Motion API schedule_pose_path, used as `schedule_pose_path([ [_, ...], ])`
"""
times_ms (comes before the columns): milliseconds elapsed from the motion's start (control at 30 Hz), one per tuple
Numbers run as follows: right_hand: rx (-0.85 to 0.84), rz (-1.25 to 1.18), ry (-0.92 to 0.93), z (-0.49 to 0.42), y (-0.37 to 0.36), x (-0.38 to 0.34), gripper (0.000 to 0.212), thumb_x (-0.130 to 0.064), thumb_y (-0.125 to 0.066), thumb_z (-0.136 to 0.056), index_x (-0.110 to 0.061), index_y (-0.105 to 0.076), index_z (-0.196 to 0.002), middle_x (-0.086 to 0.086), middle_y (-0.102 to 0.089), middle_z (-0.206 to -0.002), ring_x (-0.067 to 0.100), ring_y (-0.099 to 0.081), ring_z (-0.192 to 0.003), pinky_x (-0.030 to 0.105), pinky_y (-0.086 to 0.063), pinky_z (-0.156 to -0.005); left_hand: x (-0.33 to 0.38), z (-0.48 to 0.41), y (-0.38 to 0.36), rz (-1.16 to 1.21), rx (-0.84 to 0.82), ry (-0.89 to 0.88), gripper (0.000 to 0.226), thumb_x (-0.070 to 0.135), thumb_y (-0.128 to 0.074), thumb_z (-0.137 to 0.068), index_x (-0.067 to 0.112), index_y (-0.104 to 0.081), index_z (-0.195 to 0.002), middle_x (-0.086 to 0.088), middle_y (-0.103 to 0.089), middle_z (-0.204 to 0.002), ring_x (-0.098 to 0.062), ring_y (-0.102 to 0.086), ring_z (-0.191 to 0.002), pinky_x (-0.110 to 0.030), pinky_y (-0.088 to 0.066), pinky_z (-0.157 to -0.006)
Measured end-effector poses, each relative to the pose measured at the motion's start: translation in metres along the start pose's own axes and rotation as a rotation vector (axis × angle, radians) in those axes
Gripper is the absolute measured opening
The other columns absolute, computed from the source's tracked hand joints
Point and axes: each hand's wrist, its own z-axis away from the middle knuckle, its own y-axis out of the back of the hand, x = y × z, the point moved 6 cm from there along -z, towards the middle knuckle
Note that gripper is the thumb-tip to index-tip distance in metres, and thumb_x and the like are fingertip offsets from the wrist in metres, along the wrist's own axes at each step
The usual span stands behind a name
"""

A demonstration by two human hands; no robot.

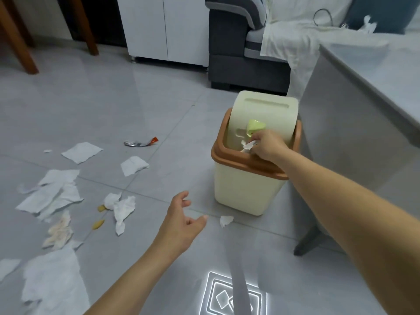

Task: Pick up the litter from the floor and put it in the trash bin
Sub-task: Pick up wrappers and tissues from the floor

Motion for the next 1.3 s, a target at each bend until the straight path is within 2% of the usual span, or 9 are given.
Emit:
schedule_pose_path([
  [133,-0.191,0.108,-0.02,-0.006,-0.012,0.005,0.032,-0.015,-0.051,-0.086,-0.02,-0.066,-0.114,0.008,-0.06,-0.125,0.029,-0.053,-0.112,0.028,-0.04,-0.089,-0.015,-0.002,0.004,-0.022,0.019,0.016,0.064,0.026,-0.069,-0.078,0.035,-0.028,-0.127,0.021,-0.043,-0.108,0.0,-0.056,-0.054,-0.024,-0.048,-0.068],
  [300,-0.232,0.043,-0.044,-0.004,0.002,0.008,0.033,-0.012,-0.044,-0.088,-0.027,-0.071,-0.098,0.005,-0.067,-0.106,0.023,-0.06,-0.09,0.03,-0.048,-0.078,-0.027,-0.003,0.0,-0.035,0.004,0.042,0.067,0.026,-0.069,-0.078,0.033,-0.028,-0.132,0.019,-0.043,-0.112,-0.011,-0.059,-0.063,-0.027,-0.05,-0.071],
  [467,0.049,0.003,0.11,0.036,0.031,0.0,0.027,-0.015,-0.048,-0.085,-0.02,-0.071,-0.098,-0.004,-0.061,-0.087,0.016,-0.056,-0.085,0.029,-0.04,-0.084,-0.024,0.003,-0.003,-0.051,-0.005,0.043,0.069,0.021,-0.069,-0.079,0.027,-0.028,-0.134,0.007,-0.044,-0.121,-0.016,-0.057,-0.068,-0.038,-0.051,-0.079],
  [600,0.181,-0.078,0.317,0.116,0.031,0.008,0.024,-0.022,-0.051,-0.084,-0.021,-0.068,-0.102,-0.006,-0.056,-0.097,0.008,-0.053,-0.088,0.024,-0.04,-0.081,-0.025,0.016,-0.008,-0.115,-0.041,0.055,0.071,0.019,-0.069,-0.08,0.019,-0.027,-0.137,0.0,-0.04,-0.123,-0.022,-0.054,-0.079,-0.042,-0.05,-0.083],
  [667,0.084,-0.062,0.367,0.163,0.006,0.027,0.019,-0.023,-0.056,-0.084,-0.02,-0.069,-0.099,-0.002,-0.058,-0.096,0.013,-0.056,-0.087,0.026,-0.043,-0.079,-0.031,0.027,-0.012,-0.179,-0.076,0.059,0.072,0.02,-0.068,-0.08,0.018,-0.026,-0.138,-0.001,-0.04,-0.123,-0.023,-0.055,-0.081,-0.042,-0.049,-0.083],
  [833,-0.634,0.187,0.274,0.303,-0.108,0.105,0.023,-0.034,-0.061,-0.085,-0.025,-0.064,-0.106,-0.002,-0.057,-0.112,0.014,-0.062,-0.092,0.03,-0.048,-0.079,-0.055,0.056,-0.035,-0.377,-0.204,0.104,0.073,0.025,-0.067,-0.081,0.018,-0.023,-0.14,-0.004,-0.04,-0.132,-0.027,-0.059,-0.082,-0.033,-0.046,-0.077],
  [967,-0.982,0.363,0.237,0.382,-0.146,0.152,0.031,-0.036,-0.057,-0.084,-0.03,-0.054,-0.114,-0.006,-0.051,-0.118,0.013,-0.059,-0.097,0.028,-0.047,-0.076,-0.076,0.081,-0.059,-0.525,-0.357,0.077,0.075,0.026,-0.066,-0.08,0.02,-0.022,-0.14,-0.007,-0.039,-0.137,-0.028,-0.059,-0.095,-0.032,-0.045,-0.081],
  [1133,-0.997,0.354,0.227,0.408,-0.157,0.169,0.038,-0.04,-0.056,-0.083,-0.028,-0.045,-0.118,-0.006,-0.05,-0.119,0.018,-0.06,-0.095,0.031,-0.048,-0.073,-0.1,0.101,-0.076,-0.642,-0.49,0.082,0.076,0.029,-0.064,-0.08,0.023,-0.019,-0.141,-0.008,-0.039,-0.137,-0.022,-0.054,-0.091,-0.029,-0.041,-0.084],
  [1300,-0.893,0.34,0.151,0.397,-0.175,0.154,0.054,-0.064,-0.054,-0.076,-0.022,-0.048,-0.108,-0.005,-0.052,-0.104,0.02,-0.057,-0.091,0.031,-0.046,-0.069,-0.103,0.119,-0.098,-0.695,-0.601,0.015,0.071,0.028,-0.062,-0.081,0.025,-0.023,-0.14,-0.01,-0.039,-0.136,-0.017,-0.051,-0.082,-0.027,-0.041,-0.079],
])
